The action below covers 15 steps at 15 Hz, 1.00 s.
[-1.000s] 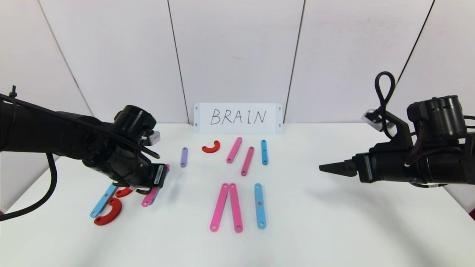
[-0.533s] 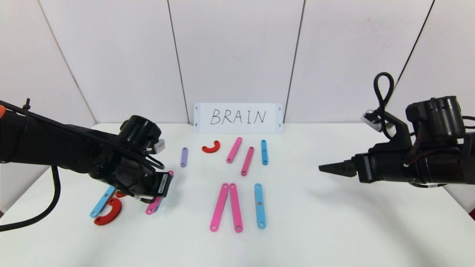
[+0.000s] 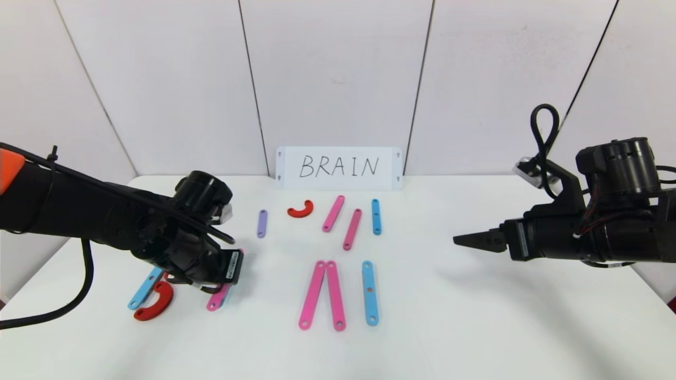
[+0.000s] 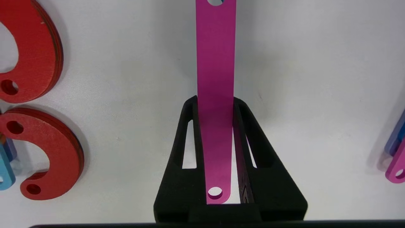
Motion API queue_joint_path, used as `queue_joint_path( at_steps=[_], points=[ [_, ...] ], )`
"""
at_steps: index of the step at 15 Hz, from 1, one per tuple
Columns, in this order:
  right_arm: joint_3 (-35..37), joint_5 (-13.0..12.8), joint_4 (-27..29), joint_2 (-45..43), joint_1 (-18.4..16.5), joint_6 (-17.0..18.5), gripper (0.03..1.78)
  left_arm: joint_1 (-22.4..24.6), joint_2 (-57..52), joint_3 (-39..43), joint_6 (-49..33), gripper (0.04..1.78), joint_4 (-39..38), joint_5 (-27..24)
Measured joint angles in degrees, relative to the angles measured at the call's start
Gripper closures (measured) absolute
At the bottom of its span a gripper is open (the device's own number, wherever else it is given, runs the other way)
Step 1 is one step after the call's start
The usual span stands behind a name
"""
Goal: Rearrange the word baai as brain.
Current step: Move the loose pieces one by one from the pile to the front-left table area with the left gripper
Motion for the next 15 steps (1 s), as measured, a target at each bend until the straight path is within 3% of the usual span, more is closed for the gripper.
queue_joint_path(
  at_steps=[13, 15],
  points=[
    [0.0, -0.1, 0.0, 0.2, -0.1, 0.0, 0.08, 0.0, 0.2, 1.9, -0.3, 1.51, 0.7, 1.8],
    [0.0, -0.1, -0.2, 0.2, -0.1, 0.0, 0.08, 0.0, 0.2, 1.9, -0.4, 1.45, 0.7, 1.8]
  ],
)
